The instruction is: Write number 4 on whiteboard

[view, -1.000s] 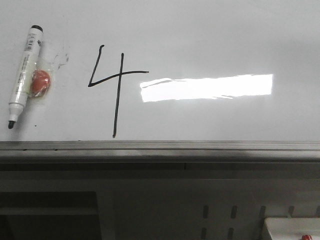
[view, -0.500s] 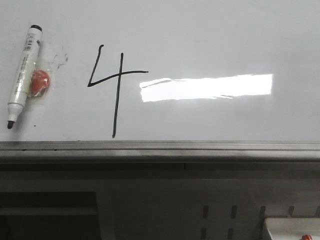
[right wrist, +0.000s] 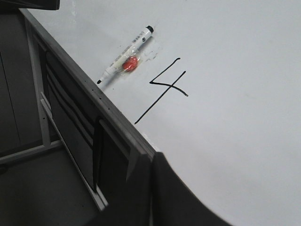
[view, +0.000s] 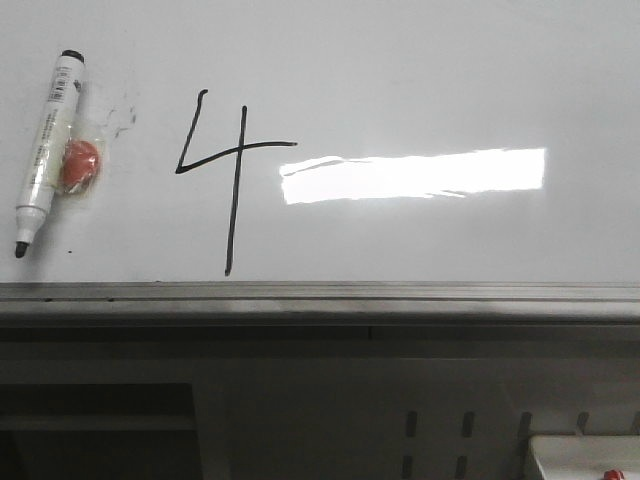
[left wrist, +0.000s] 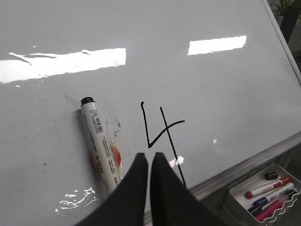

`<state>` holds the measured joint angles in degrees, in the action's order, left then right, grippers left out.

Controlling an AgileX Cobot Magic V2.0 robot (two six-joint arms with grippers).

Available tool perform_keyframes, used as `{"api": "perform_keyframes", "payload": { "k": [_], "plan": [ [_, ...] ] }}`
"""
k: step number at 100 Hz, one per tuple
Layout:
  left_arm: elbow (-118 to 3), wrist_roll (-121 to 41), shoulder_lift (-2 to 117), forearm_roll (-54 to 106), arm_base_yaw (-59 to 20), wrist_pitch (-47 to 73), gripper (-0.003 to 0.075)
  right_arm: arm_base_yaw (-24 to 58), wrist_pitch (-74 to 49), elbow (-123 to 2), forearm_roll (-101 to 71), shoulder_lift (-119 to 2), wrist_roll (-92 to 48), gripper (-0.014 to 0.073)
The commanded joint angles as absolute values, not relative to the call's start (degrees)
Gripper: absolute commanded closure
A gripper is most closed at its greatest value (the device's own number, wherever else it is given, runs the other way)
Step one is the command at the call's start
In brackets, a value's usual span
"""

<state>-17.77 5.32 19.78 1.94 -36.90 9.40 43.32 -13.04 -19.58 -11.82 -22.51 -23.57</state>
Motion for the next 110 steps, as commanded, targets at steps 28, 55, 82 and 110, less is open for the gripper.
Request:
{"api": "perform_keyframes", "payload": {
  "k": [28, 55, 82, 110],
  "plan": [
    [-15.26, 5.25, 6.46, 0.00, -17.76, 20.76, 0.0741, 42.97, -8.63, -21.13, -11.96, -22.49, -23.75, 0.0658],
    [-6.42, 5.25, -1.56, 1.33, -4.68, 20.05, 0.0741, 42.97, -8.63, -21.13, -11.96, -22.49, -23.75, 0.0658],
    [2.20, 5.25, -1.80, -1.04, -3.72, 10.49, 0.0741, 42.97, -8.63, -21.13, -11.96, -22.49, -23.75, 0.0658],
    [2.19, 5.14, -1.80, -1.51, -3.72, 17.12, 0.0741, 42.97, -8.63, -21.13, -11.96, -22.49, -23.75, 0.0658]
  ]
}}
